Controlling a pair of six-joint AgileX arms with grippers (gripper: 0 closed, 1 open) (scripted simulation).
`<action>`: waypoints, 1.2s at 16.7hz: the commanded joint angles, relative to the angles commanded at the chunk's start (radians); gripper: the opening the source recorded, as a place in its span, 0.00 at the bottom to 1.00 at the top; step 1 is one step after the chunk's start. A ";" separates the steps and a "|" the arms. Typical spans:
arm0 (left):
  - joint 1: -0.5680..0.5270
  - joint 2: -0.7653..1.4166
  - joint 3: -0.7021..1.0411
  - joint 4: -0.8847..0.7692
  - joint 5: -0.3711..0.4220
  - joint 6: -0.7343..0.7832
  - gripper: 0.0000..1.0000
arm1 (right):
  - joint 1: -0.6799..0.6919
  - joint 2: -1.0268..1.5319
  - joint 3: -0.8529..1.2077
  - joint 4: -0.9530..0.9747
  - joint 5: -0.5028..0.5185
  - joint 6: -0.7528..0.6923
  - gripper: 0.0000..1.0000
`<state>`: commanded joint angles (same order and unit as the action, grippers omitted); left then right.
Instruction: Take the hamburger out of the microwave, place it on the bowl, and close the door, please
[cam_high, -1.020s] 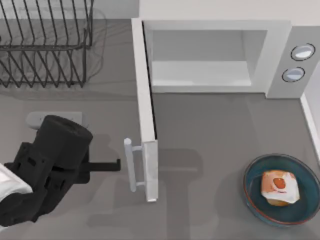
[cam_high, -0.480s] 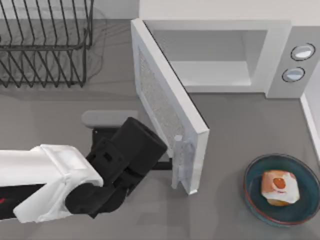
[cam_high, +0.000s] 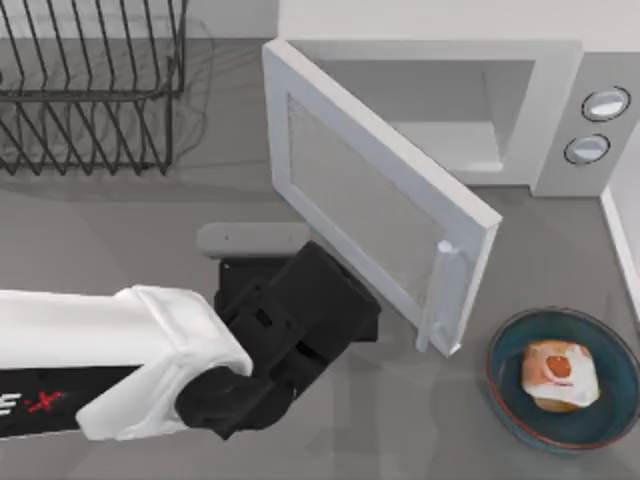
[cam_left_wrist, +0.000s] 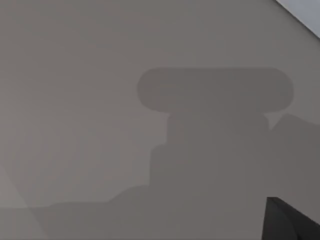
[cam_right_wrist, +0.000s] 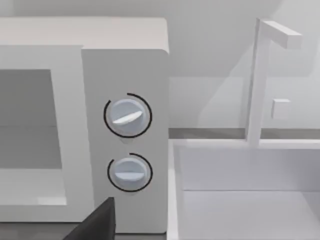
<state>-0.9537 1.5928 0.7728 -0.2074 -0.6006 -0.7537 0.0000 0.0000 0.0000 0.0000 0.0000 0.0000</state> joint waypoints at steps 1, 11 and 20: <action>-0.014 0.023 0.024 -0.014 -0.007 -0.014 0.00 | 0.000 0.000 0.000 0.000 0.000 0.000 1.00; -0.163 0.297 0.374 -0.178 -0.075 -0.176 0.00 | 0.000 0.000 0.000 0.000 0.000 0.000 1.00; -0.203 0.421 0.548 -0.269 -0.090 -0.225 0.00 | 0.000 0.000 0.000 0.000 0.000 0.000 1.00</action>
<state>-1.1569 2.0136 1.3205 -0.4765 -0.6910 -0.9784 0.0000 0.0000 0.0000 0.0000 0.0000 0.0000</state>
